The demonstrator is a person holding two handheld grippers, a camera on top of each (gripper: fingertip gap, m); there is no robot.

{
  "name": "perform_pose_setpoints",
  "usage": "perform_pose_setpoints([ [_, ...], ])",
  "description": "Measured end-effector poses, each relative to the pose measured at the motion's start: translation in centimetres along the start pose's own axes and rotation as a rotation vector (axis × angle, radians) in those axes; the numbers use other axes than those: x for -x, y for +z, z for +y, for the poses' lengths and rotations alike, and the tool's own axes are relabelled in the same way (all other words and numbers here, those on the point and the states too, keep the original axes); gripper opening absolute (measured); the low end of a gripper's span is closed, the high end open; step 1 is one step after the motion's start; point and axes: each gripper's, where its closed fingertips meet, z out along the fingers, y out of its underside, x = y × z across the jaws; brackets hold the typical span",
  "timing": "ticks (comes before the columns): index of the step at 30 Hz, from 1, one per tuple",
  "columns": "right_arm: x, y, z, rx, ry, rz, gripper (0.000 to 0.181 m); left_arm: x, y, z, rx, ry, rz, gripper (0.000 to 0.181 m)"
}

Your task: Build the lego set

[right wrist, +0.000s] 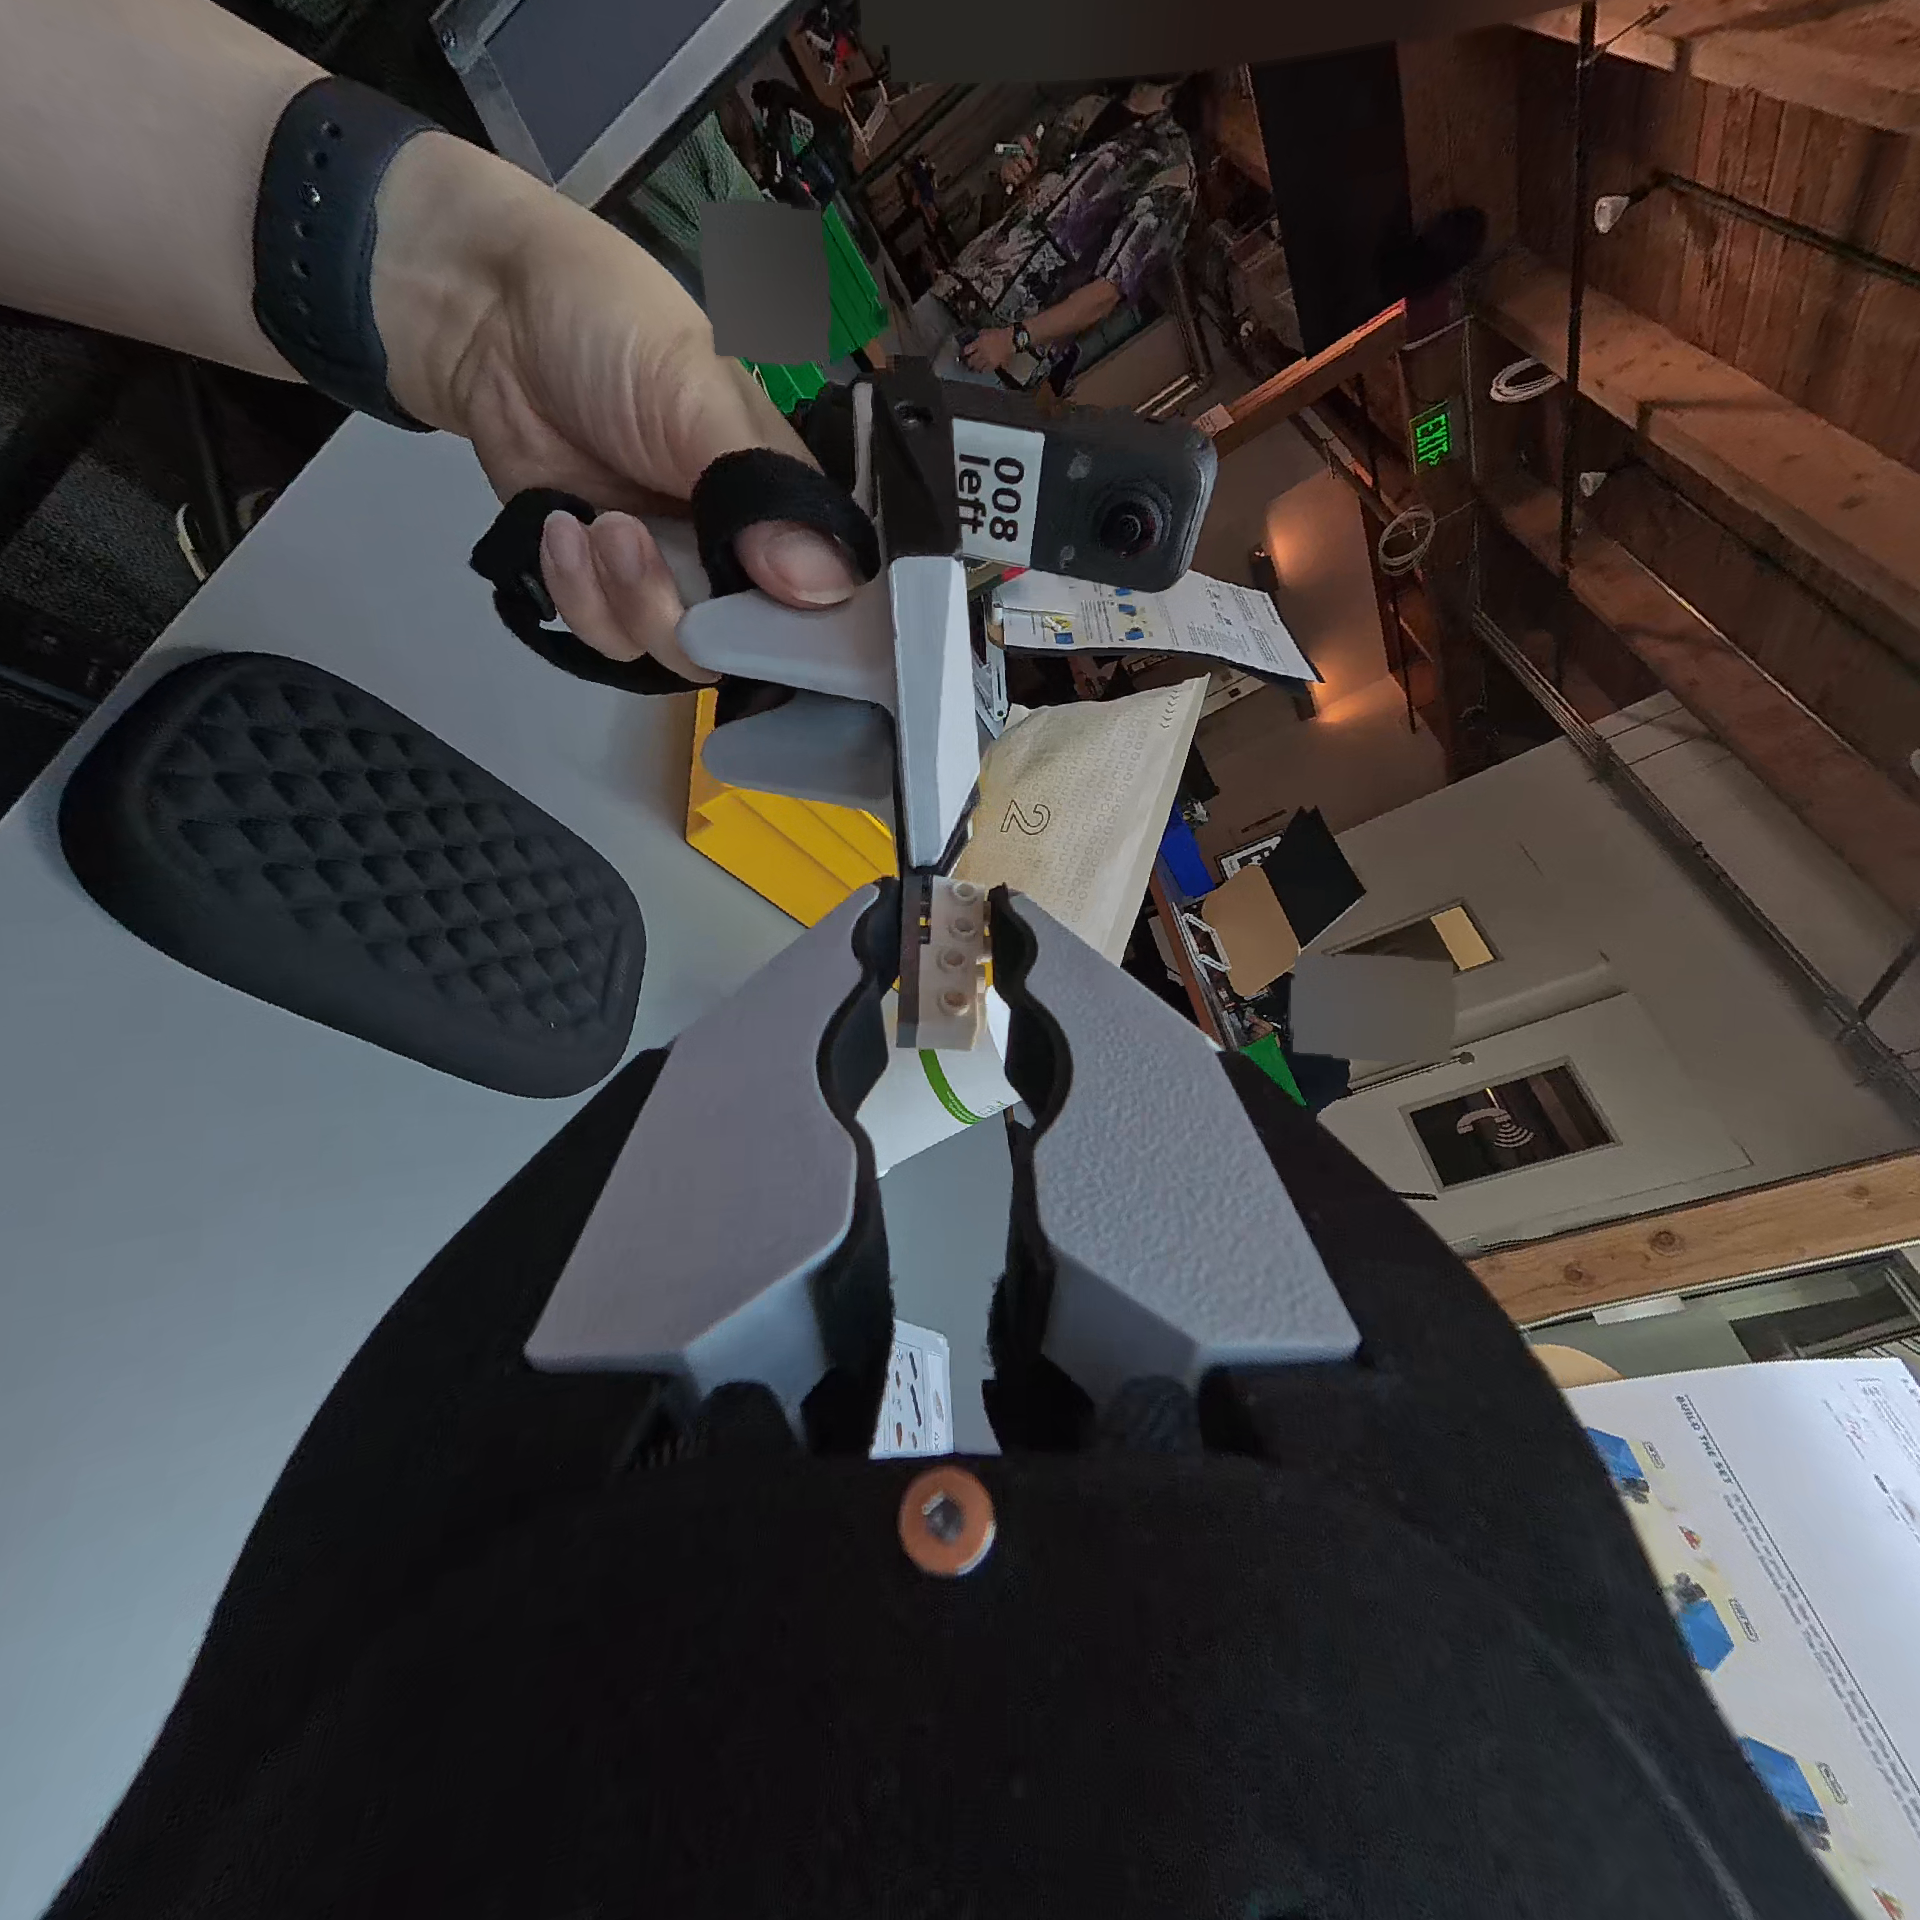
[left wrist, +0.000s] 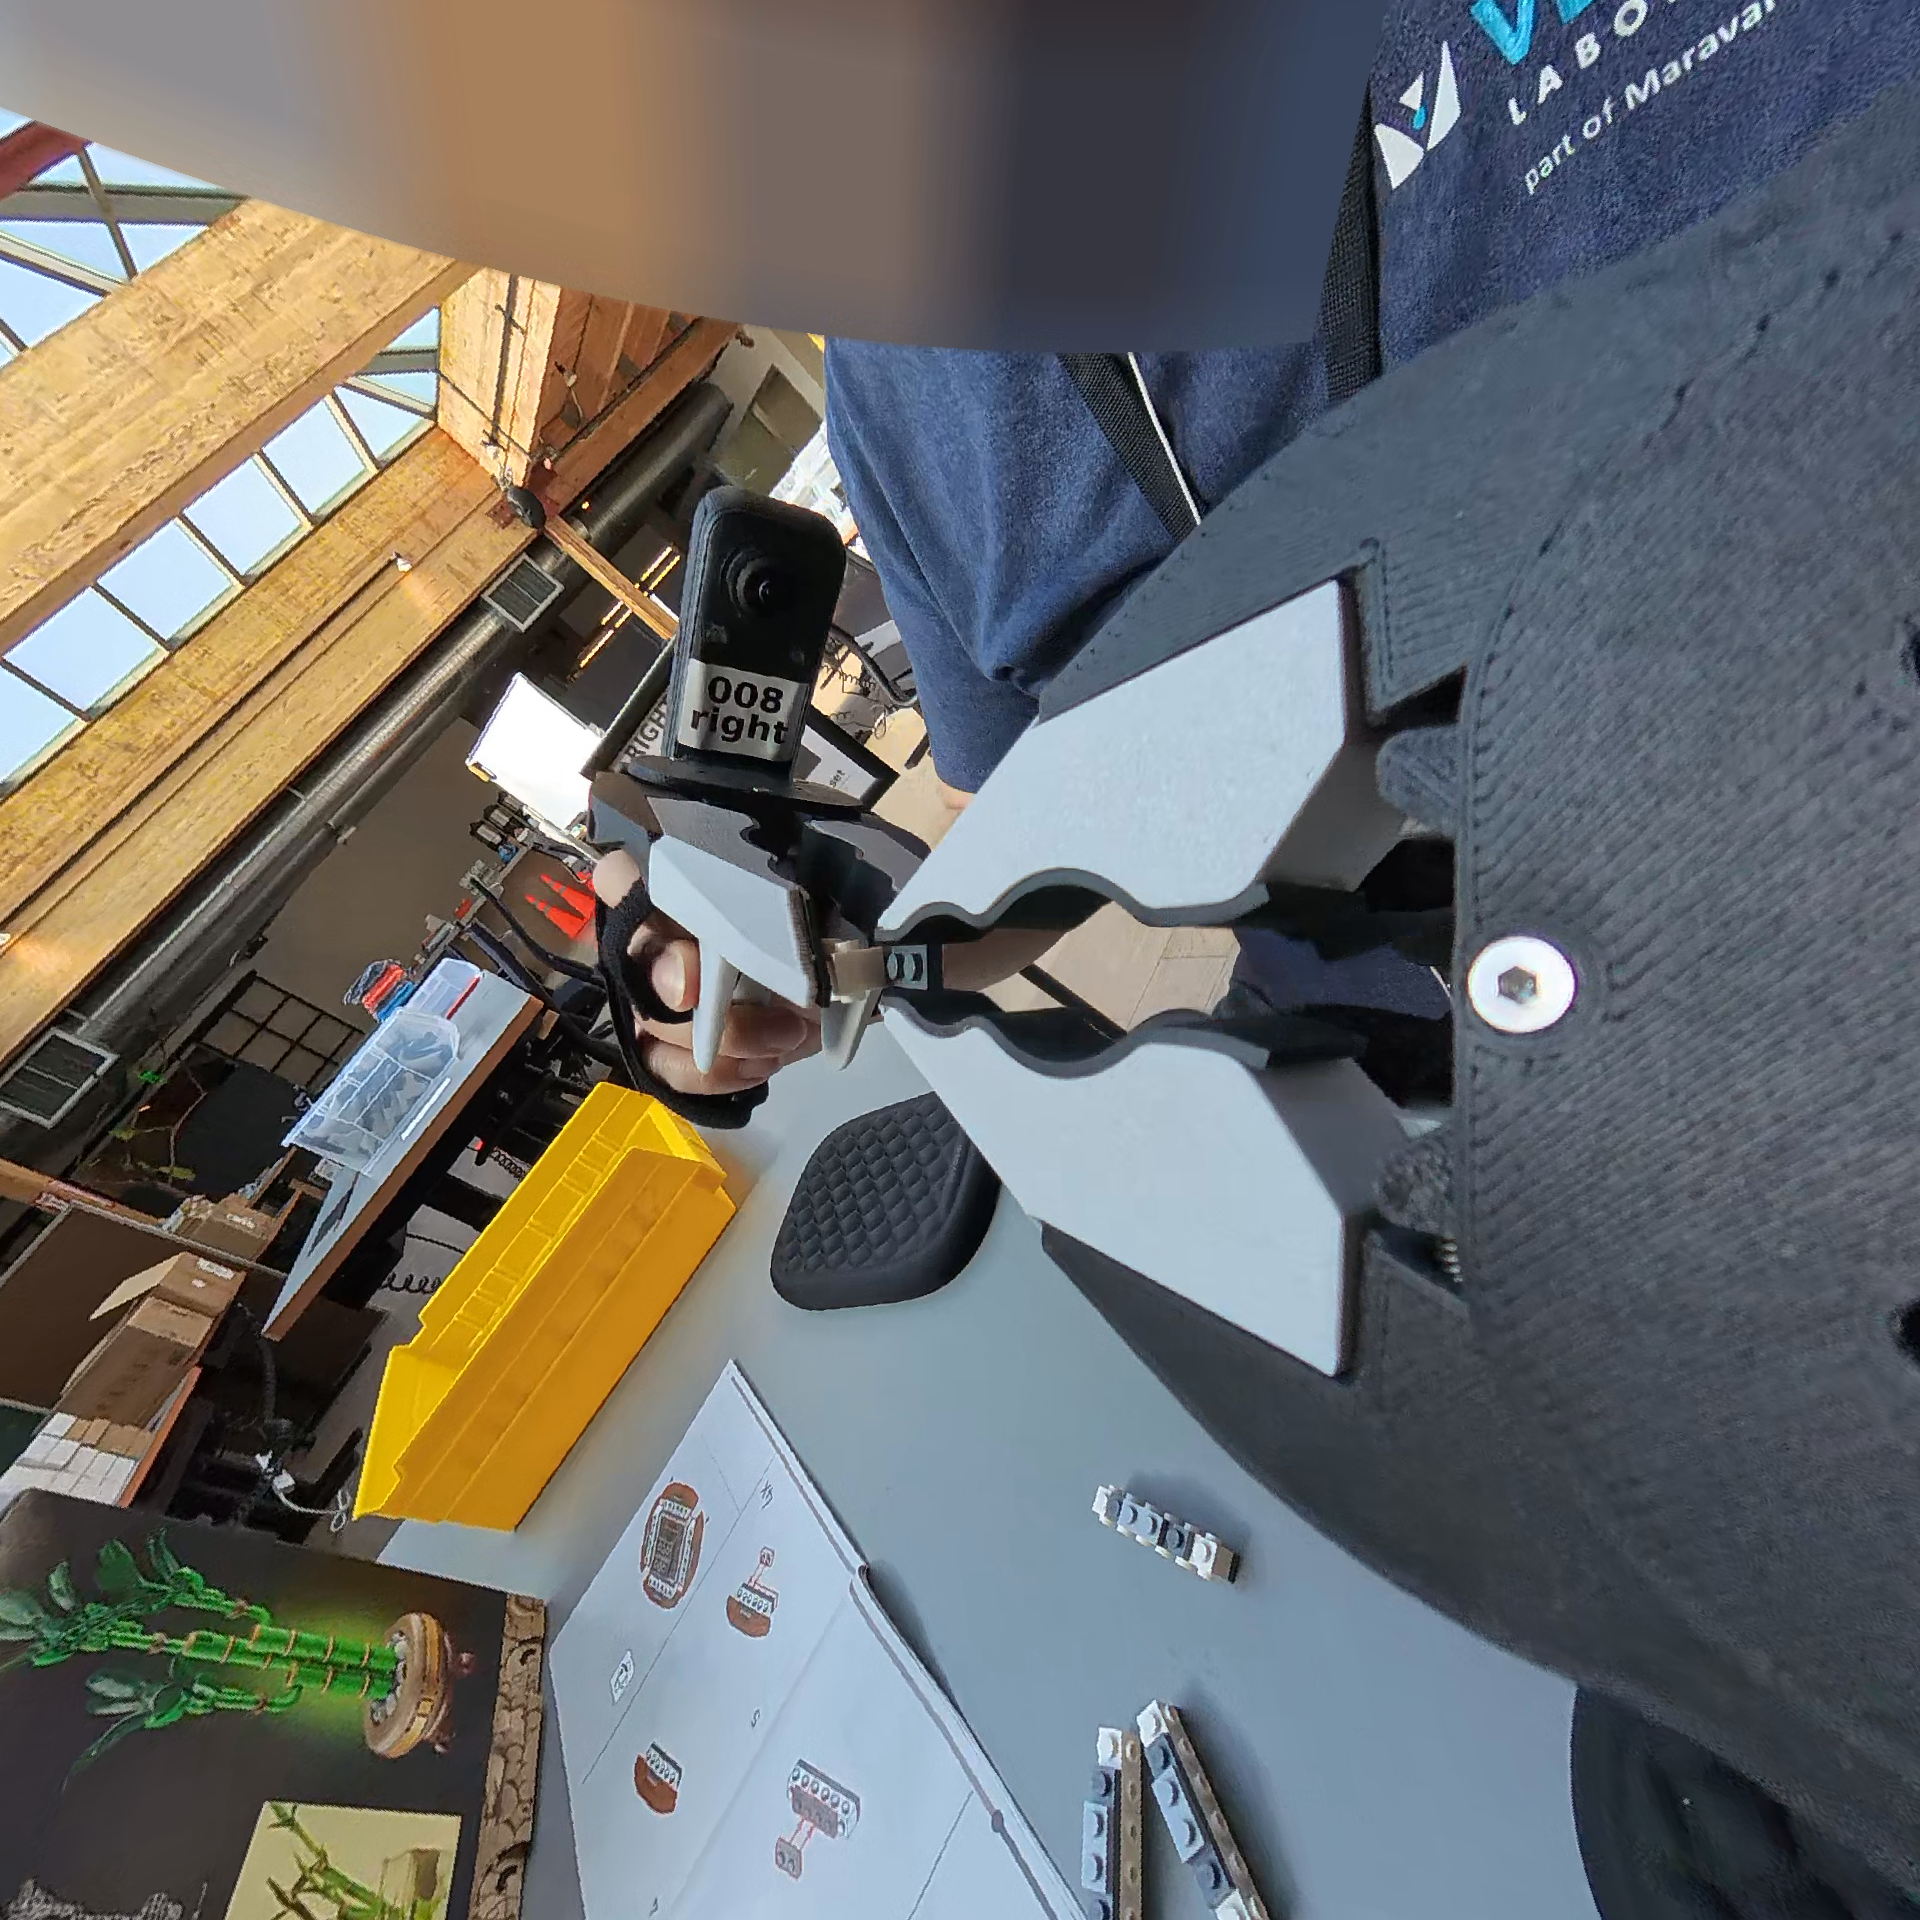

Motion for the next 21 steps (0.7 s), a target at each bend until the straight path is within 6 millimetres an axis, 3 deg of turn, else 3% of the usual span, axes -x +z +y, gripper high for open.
perform_pose_setpoints([
  [9, -0.01, -0.1, -0.49, -0.01, 0.005, -0.016, 0.015, -0.61, -0.08, 0.05, 0.001, 0.061, -0.026, 0.006],
  [21, -0.5, 0.32, -0.24, 0.0, 0.034, 0.033, 0.014, -0.31, -0.42, -0.57, -0.047, -0.012, -0.014, 0.005],
])
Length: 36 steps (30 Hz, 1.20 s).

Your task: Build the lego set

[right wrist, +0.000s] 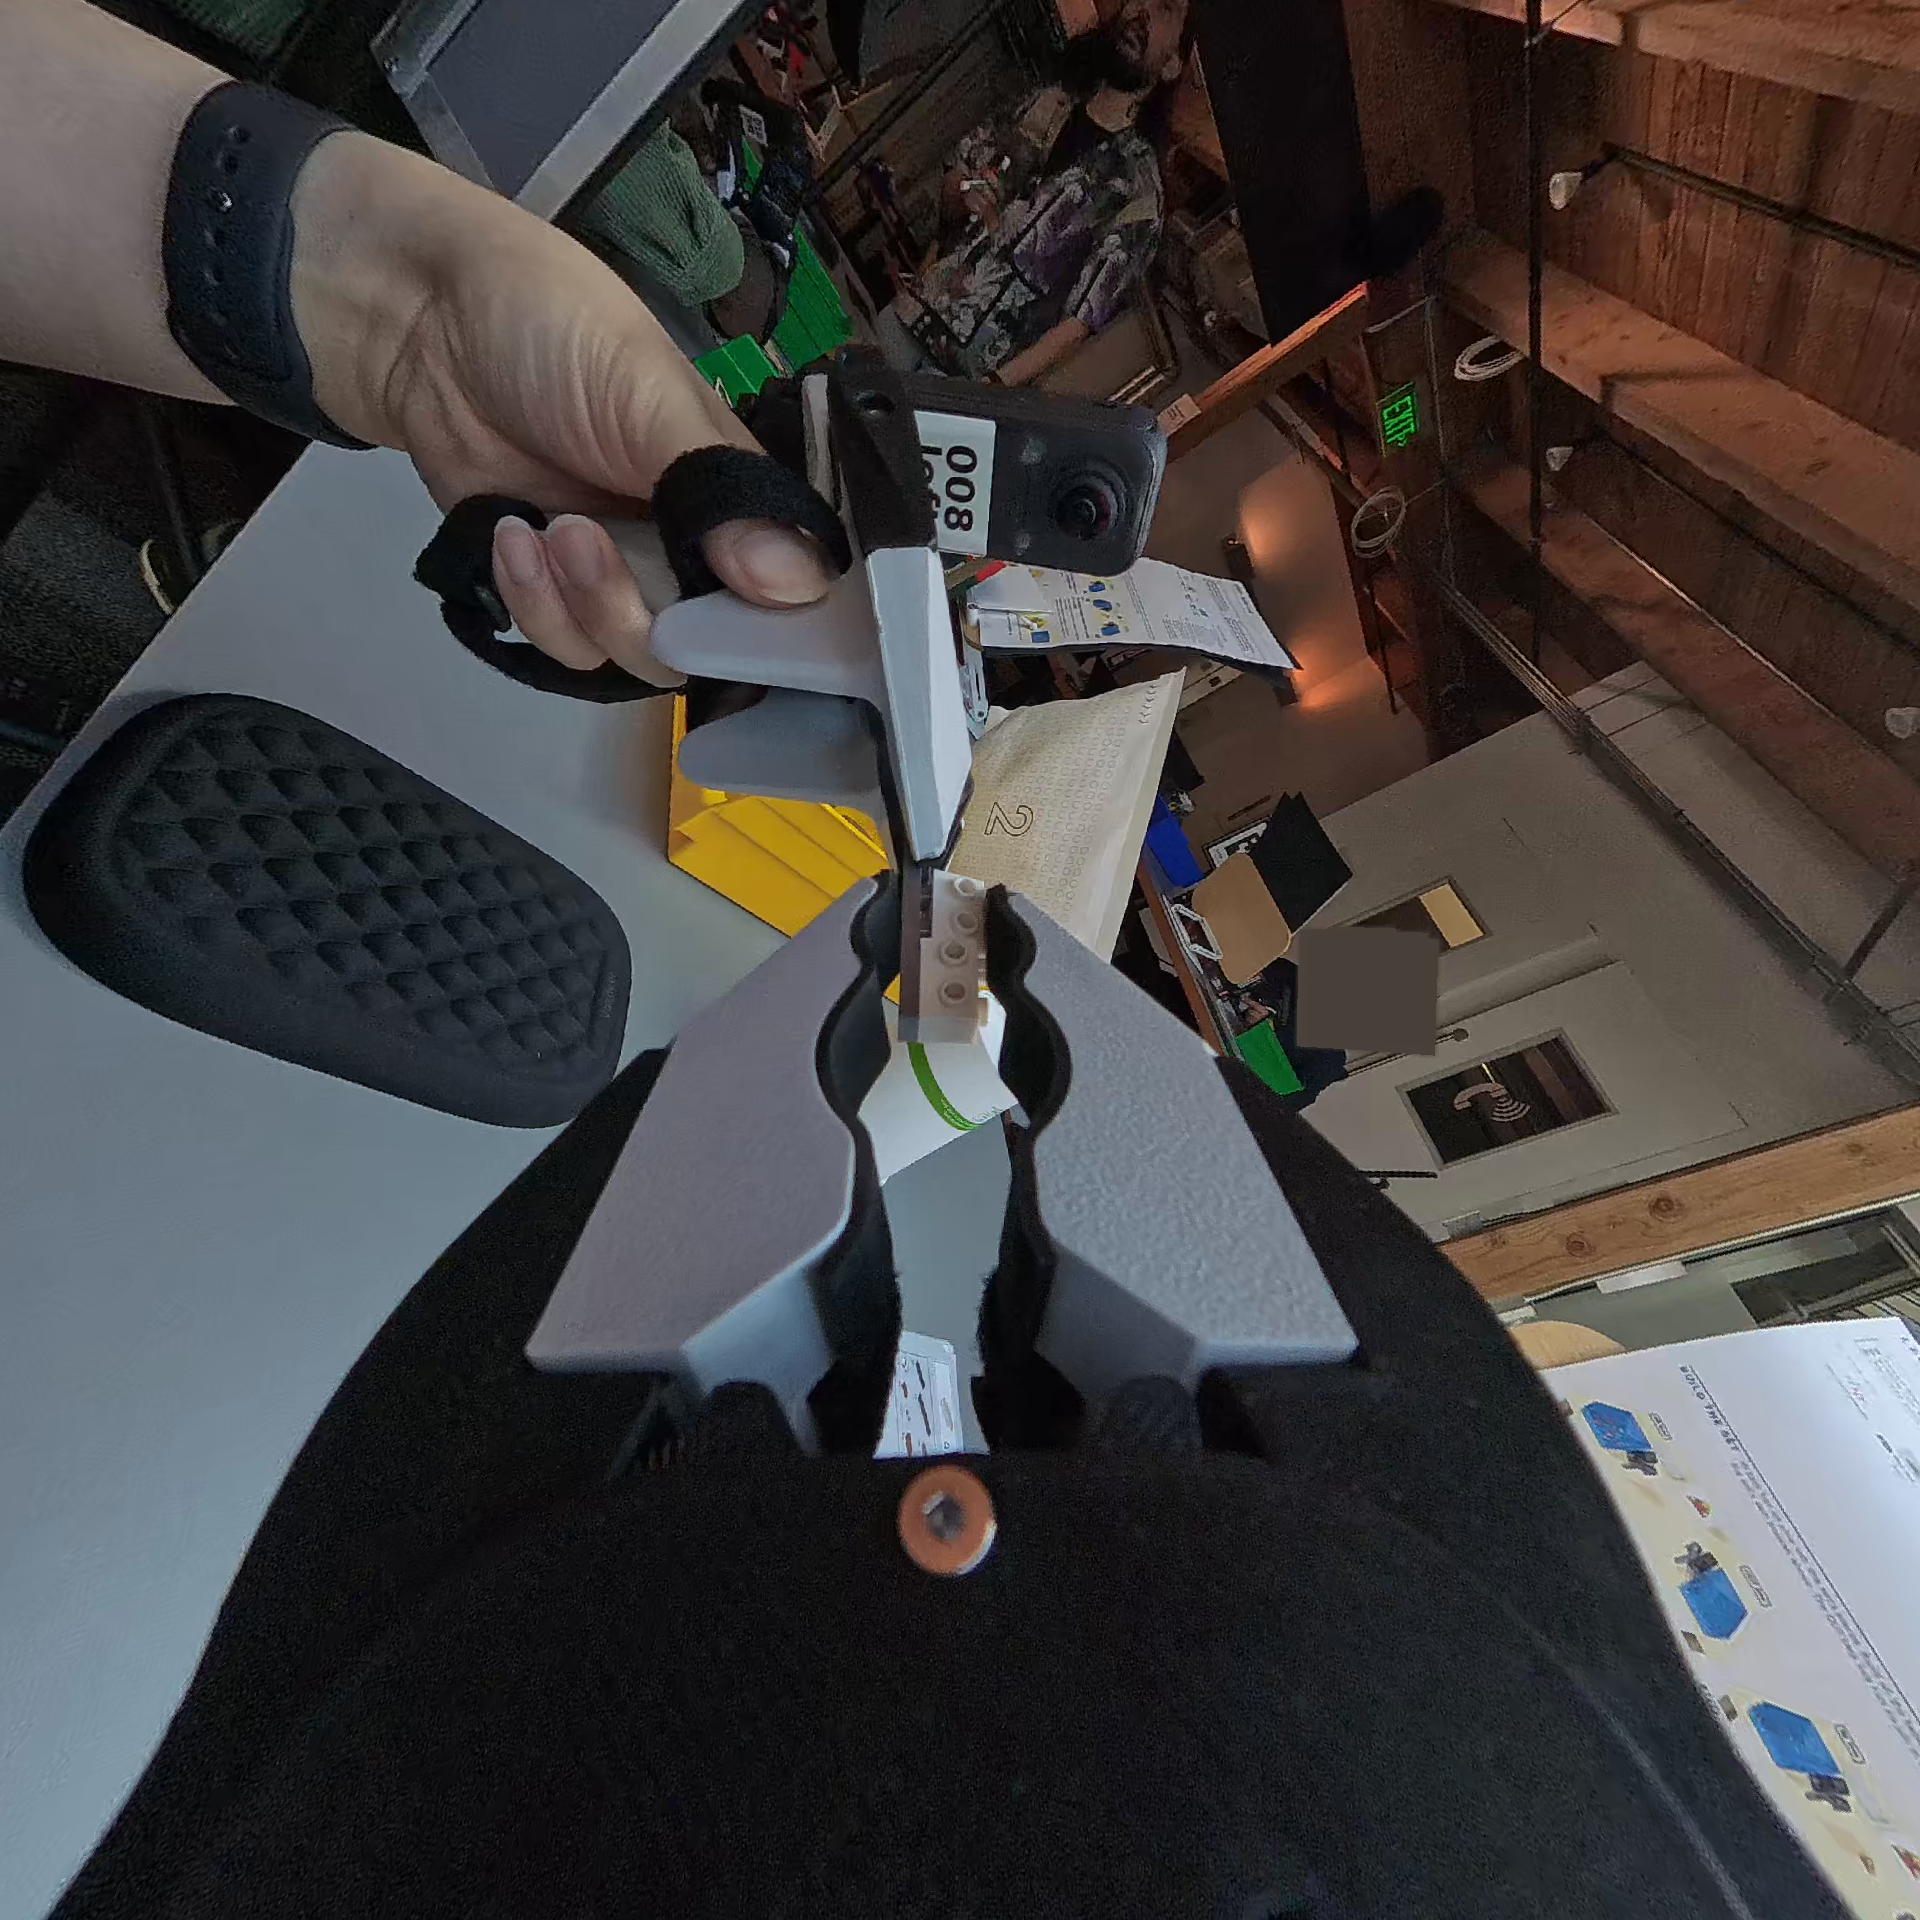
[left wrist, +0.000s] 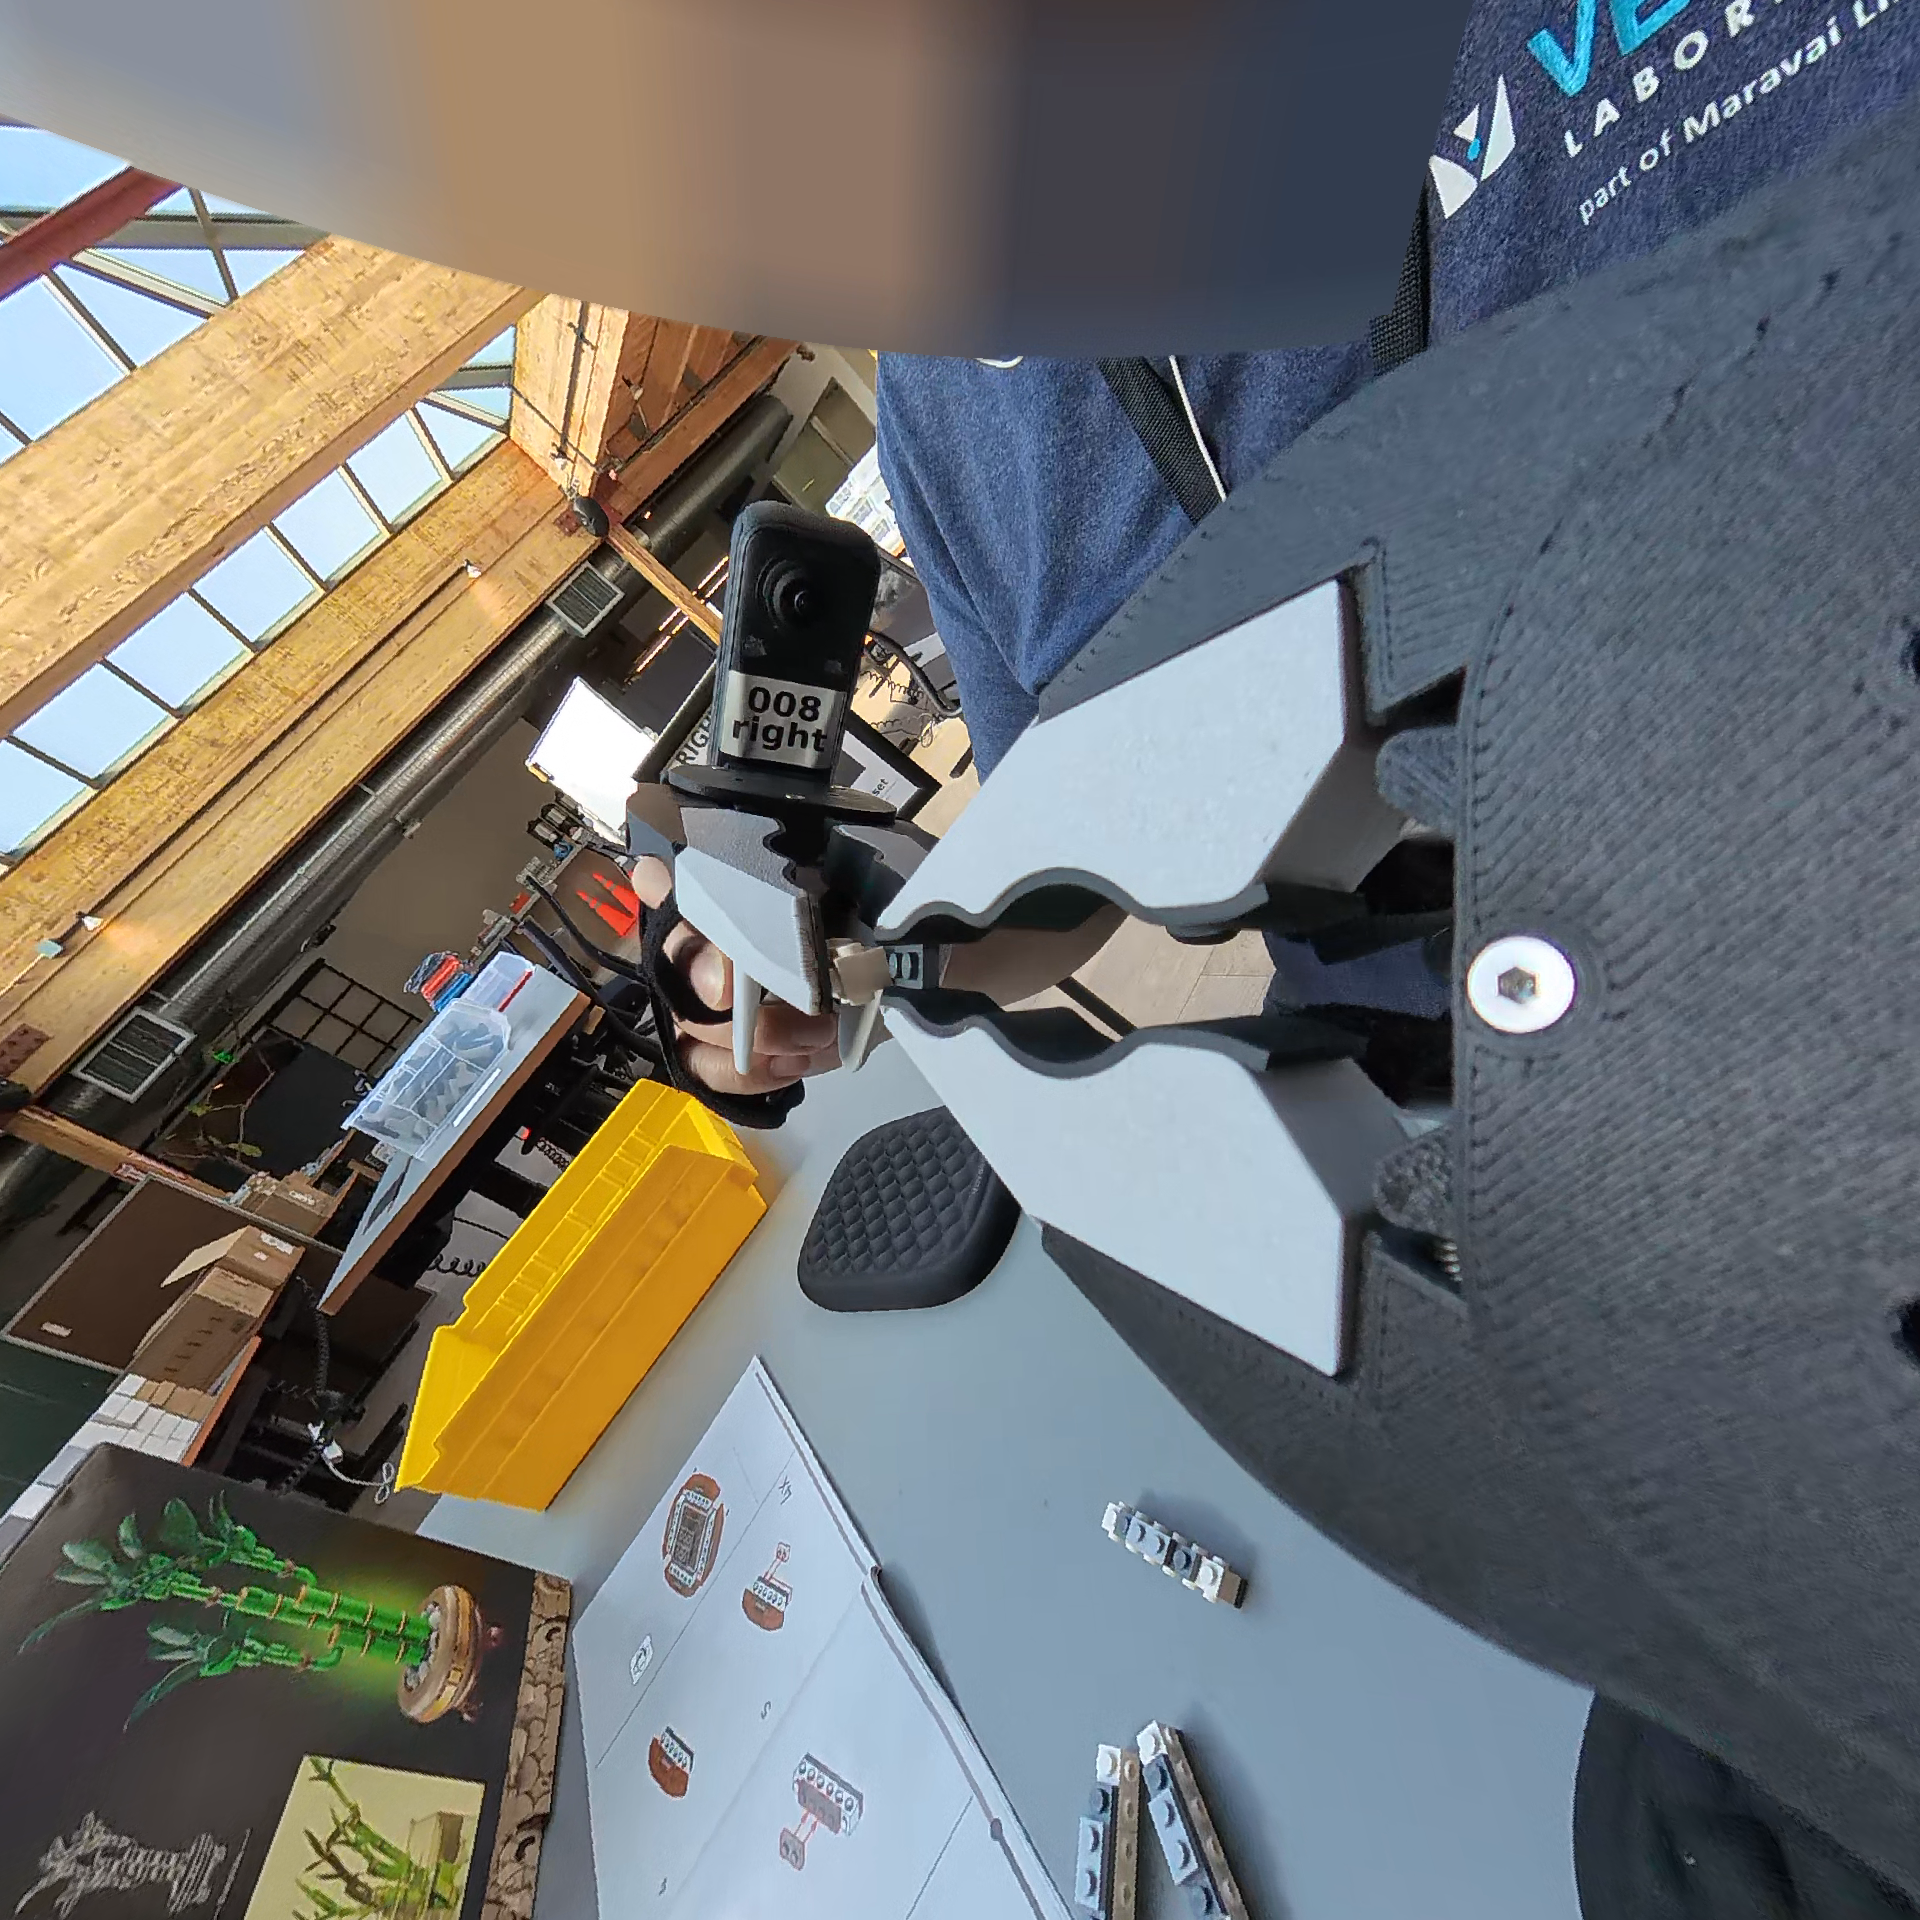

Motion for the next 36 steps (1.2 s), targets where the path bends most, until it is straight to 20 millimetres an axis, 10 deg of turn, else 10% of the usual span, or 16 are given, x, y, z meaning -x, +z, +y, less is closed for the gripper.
perform_pose_setpoints([
  [36, 1.2, 0.9, 1.2, -0.008, 0.155, -0.058, 0.016, 1.5, 0.7, 1.0, 0.093, 0.097, -0.056, 0.009],
])
